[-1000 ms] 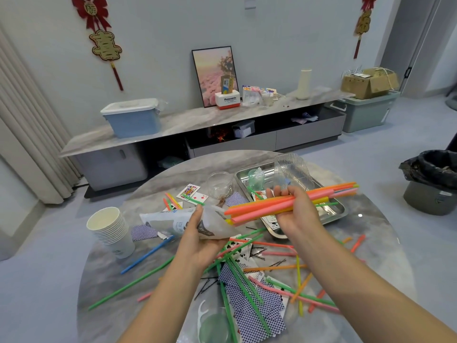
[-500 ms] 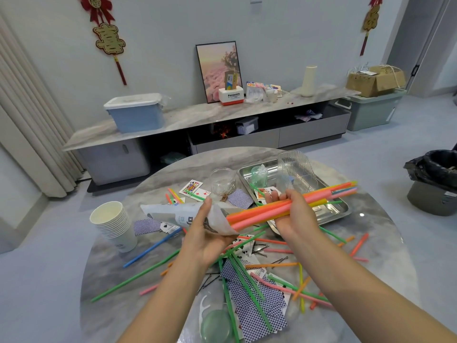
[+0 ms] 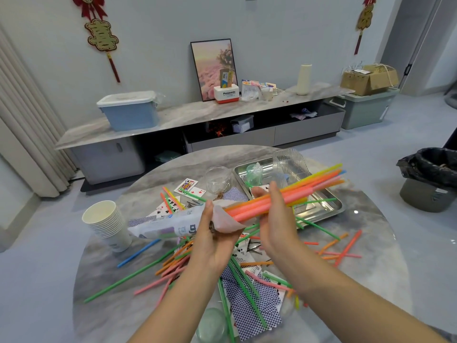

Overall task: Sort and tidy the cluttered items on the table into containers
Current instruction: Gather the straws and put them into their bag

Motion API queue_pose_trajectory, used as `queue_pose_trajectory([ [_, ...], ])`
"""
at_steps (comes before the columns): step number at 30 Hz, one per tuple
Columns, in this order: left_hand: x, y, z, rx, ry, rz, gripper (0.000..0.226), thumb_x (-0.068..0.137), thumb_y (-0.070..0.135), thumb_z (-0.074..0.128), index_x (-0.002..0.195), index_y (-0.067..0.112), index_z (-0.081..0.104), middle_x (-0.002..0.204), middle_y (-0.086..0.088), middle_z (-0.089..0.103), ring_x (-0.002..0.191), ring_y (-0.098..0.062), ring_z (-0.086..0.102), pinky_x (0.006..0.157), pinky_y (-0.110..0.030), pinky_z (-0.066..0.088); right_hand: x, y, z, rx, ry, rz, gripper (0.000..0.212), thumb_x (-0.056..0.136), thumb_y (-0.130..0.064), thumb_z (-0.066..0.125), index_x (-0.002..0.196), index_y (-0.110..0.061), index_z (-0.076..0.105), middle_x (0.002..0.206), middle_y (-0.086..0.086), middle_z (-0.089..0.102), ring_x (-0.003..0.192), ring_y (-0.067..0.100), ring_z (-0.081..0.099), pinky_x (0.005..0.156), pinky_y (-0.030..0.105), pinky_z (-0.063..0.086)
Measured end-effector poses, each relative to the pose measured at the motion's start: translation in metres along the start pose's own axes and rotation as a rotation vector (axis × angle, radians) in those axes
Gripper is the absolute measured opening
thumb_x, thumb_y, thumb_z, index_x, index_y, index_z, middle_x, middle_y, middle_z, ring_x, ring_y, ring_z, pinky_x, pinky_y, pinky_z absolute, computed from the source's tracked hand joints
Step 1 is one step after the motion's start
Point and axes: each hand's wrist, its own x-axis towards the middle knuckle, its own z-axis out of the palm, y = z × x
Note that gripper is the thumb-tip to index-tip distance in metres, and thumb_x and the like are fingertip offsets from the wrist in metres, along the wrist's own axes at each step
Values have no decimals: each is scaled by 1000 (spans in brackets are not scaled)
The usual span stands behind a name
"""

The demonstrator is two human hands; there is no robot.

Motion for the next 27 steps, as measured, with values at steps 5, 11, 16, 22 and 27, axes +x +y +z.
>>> queue_pose_trajectory([
  [5, -1, -3, 9, 53, -117, -51, 66, 94, 45, 38, 79, -9, 71, 86, -25, 70, 79, -30, 71, 69, -38, 59, -27, 32, 2, -355, -129, -219, 13, 83, -18, 69, 93, -18, 61, 91, -2, 68, 69, -17, 60, 63, 2, 42],
  [11, 13, 15, 12, -100, -16, -37, 41, 87, 38, 59, 98, -2, 63, 99, -15, 67, 95, -29, 68, 91, -44, 52, -21, 22, 2, -390, -340, -416, 64, 61, -30, 82, 113, -27, 45, 115, 6, 59, 105, 5, 60, 93, 22, 47],
  [16, 17, 24, 21, -98, 31, 23, 39, 93, 36, 54, 112, 2, 56, 85, -21, 69, 80, -33, 65, 58, -47, 57, -20, 4, -2, -317, -289, -627, 70, 60, -42, 76, 116, -39, 35, 130, -6, 43, 125, 8, 45, 103, 25, 37],
  [22, 24, 24, 11, -134, 1, 14, 44, 88, 34, 61, 115, 0, 54, 129, -25, 51, 121, -43, 50, 98, -63, 39, -12, -7, -6, -571, -224, -834, 50, 85, -50, 41, 132, -34, 34, 135, -18, 38, 131, 4, 35, 107, 22, 30],
  [27, 19, 19, 14, -62, -6, -3, 43, 89, 36, 58, 114, 2, 55, 101, -21, 65, 103, -34, 59, 91, -50, 48, 4, 9, -13, -1058, -410, -610, 64, 93, -54, 39, 147, -24, 23, 147, -8, 29, 135, 2, 23, 115, 30, 20],
])
